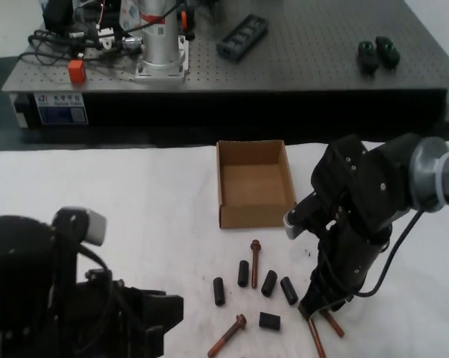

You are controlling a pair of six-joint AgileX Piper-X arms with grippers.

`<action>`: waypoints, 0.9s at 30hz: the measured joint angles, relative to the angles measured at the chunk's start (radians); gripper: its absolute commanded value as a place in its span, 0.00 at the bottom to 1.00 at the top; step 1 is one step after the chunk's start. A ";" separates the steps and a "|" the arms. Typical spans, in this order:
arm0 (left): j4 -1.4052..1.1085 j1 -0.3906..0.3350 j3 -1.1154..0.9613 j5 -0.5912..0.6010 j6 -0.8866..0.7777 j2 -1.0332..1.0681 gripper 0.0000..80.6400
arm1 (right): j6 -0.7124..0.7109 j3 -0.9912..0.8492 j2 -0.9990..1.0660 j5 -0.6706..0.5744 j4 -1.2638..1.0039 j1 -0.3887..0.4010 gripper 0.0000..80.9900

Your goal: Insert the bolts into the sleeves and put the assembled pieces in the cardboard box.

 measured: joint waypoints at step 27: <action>0.320 -0.063 -0.440 -0.067 0.322 0.498 0.37 | 0.036 0.043 -0.135 -0.113 -0.006 -0.114 0.02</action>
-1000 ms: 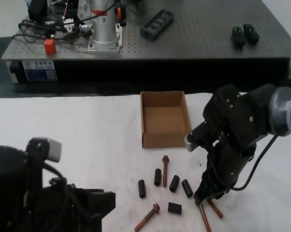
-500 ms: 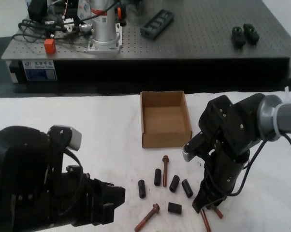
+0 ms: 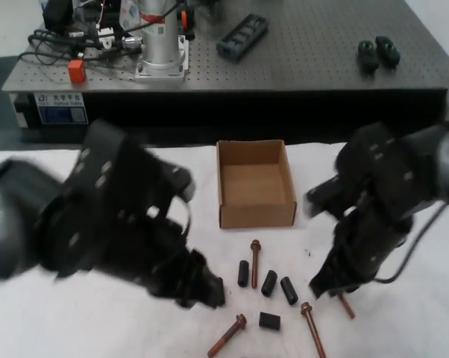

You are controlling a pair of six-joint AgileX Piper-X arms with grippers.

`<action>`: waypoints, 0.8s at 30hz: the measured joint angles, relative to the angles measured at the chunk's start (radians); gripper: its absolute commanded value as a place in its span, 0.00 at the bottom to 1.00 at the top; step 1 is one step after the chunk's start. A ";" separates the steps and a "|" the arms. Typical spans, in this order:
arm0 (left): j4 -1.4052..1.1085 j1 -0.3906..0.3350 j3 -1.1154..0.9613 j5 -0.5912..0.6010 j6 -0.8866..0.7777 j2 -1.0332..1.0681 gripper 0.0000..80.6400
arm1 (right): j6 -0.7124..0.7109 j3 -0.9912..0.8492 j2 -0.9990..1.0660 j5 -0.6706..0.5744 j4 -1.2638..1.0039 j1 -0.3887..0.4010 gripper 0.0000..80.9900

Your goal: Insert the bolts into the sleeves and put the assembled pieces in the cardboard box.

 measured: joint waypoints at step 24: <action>0.549 -0.103 -0.885 -0.191 -0.057 0.769 0.37 | 0.056 0.240 -0.501 -0.014 0.093 -0.126 0.02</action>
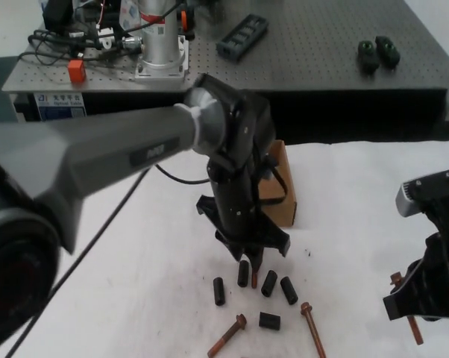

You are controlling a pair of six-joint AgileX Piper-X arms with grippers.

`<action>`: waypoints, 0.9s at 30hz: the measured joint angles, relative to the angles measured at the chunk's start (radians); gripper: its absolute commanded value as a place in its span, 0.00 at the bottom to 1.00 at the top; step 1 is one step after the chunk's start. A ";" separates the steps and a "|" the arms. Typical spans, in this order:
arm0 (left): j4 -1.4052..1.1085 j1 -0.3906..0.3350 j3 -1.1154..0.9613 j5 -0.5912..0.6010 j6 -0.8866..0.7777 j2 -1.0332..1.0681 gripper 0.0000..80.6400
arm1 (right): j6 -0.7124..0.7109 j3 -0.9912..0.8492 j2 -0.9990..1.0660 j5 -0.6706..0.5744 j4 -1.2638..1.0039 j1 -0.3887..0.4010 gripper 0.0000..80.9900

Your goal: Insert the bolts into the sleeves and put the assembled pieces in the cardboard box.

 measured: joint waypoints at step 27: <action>0.077 0.000 -0.008 -0.003 0.036 0.046 0.00 | 0.018 0.001 -0.007 -0.008 0.005 0.000 0.02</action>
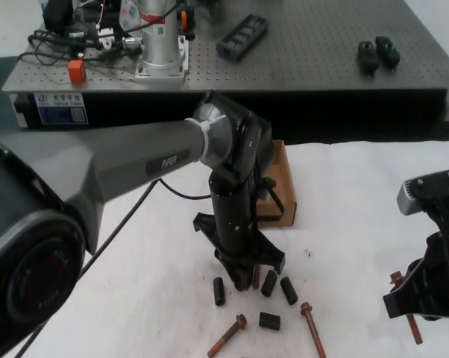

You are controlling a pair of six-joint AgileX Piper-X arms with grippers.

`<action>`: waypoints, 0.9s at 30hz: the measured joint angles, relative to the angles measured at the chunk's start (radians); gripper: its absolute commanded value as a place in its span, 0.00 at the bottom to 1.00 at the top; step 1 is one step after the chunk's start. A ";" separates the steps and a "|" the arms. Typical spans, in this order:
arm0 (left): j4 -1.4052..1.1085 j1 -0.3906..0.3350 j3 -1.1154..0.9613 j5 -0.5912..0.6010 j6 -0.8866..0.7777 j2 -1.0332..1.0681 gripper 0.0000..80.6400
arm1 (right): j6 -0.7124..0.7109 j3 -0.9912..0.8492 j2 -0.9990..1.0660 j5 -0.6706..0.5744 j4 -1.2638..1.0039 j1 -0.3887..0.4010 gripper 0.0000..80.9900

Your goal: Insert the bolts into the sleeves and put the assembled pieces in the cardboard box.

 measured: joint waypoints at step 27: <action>-0.945 0.025 0.827 0.351 -0.086 -0.886 0.01 | 0.699 0.000 -0.022 -0.502 -1.052 0.162 0.02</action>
